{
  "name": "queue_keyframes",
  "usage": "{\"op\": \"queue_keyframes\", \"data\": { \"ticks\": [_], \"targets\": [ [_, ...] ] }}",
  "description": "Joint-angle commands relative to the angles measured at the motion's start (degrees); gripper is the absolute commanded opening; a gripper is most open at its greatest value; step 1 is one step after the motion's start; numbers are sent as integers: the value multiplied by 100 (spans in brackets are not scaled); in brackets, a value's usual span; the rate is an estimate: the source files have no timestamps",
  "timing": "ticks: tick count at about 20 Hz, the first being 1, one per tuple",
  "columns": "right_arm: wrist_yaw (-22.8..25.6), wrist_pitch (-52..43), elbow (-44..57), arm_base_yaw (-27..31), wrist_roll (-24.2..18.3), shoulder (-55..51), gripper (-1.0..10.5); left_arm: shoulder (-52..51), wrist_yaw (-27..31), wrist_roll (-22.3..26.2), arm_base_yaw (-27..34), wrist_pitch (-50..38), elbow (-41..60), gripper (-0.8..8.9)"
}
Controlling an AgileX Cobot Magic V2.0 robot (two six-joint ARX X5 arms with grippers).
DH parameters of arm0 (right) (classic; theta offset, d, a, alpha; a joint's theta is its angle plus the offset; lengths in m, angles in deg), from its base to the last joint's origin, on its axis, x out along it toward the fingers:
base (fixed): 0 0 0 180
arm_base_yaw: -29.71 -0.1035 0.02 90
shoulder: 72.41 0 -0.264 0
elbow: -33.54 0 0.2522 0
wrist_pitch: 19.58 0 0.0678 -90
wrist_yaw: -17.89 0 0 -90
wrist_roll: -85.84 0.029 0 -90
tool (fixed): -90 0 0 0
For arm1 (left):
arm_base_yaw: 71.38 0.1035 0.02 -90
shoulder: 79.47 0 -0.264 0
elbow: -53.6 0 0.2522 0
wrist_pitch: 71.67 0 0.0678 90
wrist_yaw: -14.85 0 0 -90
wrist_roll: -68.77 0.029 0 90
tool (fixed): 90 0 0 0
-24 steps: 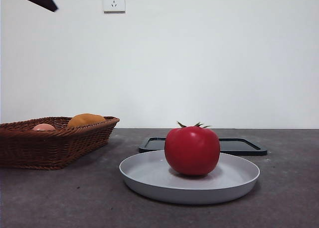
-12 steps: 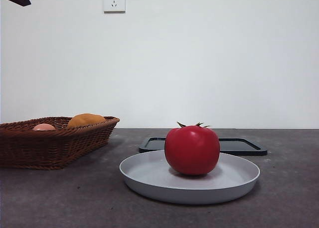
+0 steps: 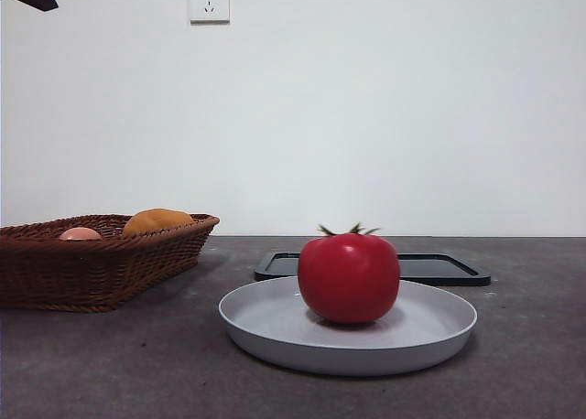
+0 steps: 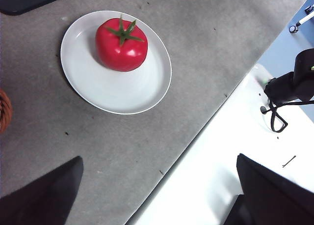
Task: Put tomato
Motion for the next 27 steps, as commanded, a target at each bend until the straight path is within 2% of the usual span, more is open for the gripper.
{"op": "queue_keyframes", "data": {
  "ticks": [1,11,24,27],
  "targets": [
    [15,-107,-90,-33,17,236,432,33,-31,116,-31,-68,-122,501],
    [35,-1099,-90,-511,87,1344,433,33,-31,107,-31,-168,-122,500],
    [1032,-2544,-90,-1244,83,3102,467,33,-31,109,-31,-173,-122,500],
    [1080,-2872,-90,-1416,90,3545,468,33,-31,107,-31,-173,-122,500]
  ]
}}
